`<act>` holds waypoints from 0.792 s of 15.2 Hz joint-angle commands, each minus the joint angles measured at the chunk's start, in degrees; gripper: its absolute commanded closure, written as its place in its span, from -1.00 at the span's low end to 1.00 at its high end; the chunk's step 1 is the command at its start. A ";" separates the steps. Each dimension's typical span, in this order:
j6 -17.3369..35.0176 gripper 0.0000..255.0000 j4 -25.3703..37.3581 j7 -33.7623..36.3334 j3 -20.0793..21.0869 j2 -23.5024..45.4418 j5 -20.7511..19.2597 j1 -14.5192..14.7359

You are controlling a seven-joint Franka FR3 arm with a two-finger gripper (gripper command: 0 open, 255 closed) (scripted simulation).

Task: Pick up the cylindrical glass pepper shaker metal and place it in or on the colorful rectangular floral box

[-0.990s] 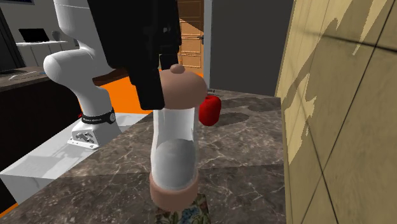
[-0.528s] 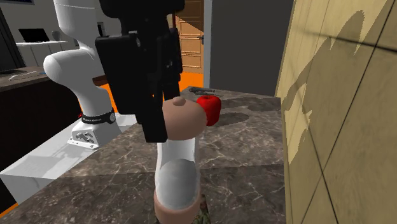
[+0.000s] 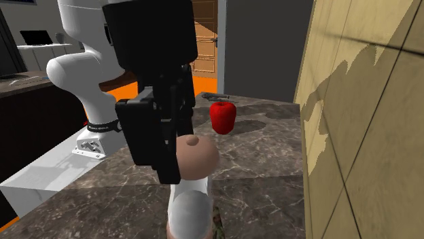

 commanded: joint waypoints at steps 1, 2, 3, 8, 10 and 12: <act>1.54 1.00 -1.13 -0.25 0.08 0.45 0.33 -0.01; 2.26 1.00 -1.71 -0.37 0.12 0.62 0.46 -0.02; 2.96 1.00 -2.27 -0.50 0.15 0.79 0.60 -0.03; 4.81 1.00 -3.68 -0.88 0.26 1.32 1.02 -0.07; 4.81 1.00 -3.68 -0.88 0.26 1.32 1.02 -0.07; 4.81 1.00 -3.68 -0.88 0.26 1.32 1.02 -0.07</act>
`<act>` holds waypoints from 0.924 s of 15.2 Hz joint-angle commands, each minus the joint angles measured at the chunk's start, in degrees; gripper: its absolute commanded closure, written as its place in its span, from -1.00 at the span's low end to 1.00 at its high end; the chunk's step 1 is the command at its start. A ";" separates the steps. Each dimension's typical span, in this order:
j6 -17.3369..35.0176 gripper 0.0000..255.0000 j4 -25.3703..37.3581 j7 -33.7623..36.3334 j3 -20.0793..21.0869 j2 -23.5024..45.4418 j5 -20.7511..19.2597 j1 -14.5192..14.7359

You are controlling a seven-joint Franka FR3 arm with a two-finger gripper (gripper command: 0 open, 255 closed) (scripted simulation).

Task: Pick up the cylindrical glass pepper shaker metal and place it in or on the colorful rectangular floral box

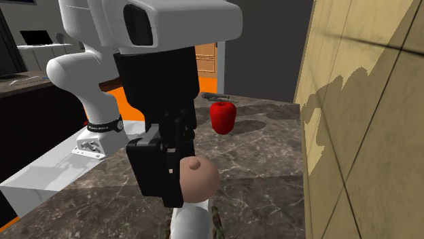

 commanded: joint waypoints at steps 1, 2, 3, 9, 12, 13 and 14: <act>0.02 1.00 0.01 0.00 0.00 0.00 0.01 0.00; 0.01 -1.00 0.01 0.00 0.00 0.00 0.01 0.00; 0.02 -1.00 0.01 0.00 0.00 0.01 0.01 0.00; -3.42 -1.00 2.44 0.56 -0.26 -1.18 -0.83 0.02; -6.58 -1.00 4.92 0.95 -0.46 -1.98 -1.41 -0.03; -6.57 -1.00 4.91 0.95 -0.46 -1.98 -1.41 -0.03; -6.57 -1.00 4.92 0.95 -0.46 -1.98 -1.41 -0.03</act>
